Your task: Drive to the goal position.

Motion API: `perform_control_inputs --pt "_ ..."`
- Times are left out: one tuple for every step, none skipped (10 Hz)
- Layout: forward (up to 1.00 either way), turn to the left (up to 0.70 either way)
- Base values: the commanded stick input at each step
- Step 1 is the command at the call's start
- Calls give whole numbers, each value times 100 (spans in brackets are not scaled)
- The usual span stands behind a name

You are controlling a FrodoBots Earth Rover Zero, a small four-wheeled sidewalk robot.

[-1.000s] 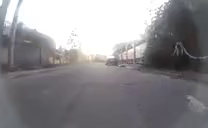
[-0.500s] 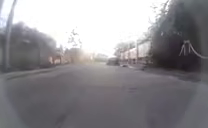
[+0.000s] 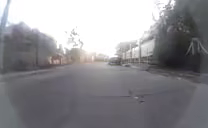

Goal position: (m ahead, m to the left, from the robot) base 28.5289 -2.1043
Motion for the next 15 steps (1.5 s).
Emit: perform_control_inputs --pt "100 1" --pt "100 1" --pt "100 1" --pt "100 1" --pt "100 1" --pt "100 1" --pt "100 1" --pt "100 1" --pt "100 1" --pt "100 1" --pt "100 1" --pt "100 1" --pt "100 1" --pt "100 1" --pt "100 1"
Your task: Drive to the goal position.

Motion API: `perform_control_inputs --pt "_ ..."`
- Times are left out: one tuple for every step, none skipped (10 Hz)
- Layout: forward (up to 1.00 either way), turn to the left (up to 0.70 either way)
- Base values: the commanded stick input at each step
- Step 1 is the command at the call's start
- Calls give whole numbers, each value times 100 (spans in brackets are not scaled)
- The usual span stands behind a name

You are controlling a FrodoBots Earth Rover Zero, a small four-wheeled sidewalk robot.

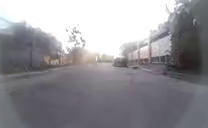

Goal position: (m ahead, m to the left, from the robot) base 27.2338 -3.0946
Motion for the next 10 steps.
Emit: perform_control_inputs --pt "100 1" --pt "100 1" --pt "100 1" --pt "100 1" --pt "100 1" --pt "100 1" --pt "100 1" --pt "100 1" --pt "100 1" --pt "100 1"
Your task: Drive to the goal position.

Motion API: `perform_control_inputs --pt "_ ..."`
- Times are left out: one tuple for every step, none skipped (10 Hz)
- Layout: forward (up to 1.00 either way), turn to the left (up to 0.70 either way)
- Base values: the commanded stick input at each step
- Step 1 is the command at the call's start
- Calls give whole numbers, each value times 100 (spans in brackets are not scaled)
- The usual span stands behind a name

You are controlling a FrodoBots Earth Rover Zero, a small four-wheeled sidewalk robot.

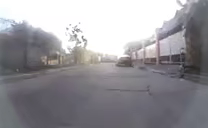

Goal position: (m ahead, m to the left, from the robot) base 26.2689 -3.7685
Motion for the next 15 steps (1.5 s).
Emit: perform_control_inputs --pt "100 1" --pt "100 1" --pt "100 1" --pt "100 1" --pt "100 1" --pt "100 1" --pt "100 -37" --pt "100 -39" --pt "100 -39" --pt "100 -39" --pt "100 -39" --pt "100 -37" --pt "100 -6" --pt "100 1" --pt "100 -29"
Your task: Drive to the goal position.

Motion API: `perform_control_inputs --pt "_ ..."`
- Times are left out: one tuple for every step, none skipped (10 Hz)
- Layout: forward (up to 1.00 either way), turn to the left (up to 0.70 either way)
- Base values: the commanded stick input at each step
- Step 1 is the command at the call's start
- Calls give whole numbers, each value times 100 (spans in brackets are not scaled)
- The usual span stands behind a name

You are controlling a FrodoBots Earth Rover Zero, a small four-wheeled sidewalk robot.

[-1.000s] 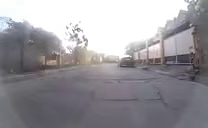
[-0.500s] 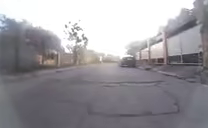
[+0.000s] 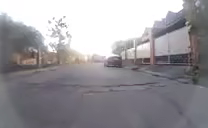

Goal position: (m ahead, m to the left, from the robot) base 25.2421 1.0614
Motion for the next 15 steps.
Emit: perform_control_inputs --pt "100 -39" --pt "100 -39" --pt "100 -20" --pt "100 1" --pt "100 1" --pt "100 1" --pt "100 1" --pt "100 1" --pt "100 1" --pt "100 1" --pt "100 1" --pt "100 1" --pt "100 1" --pt "100 1" --pt "100 1"
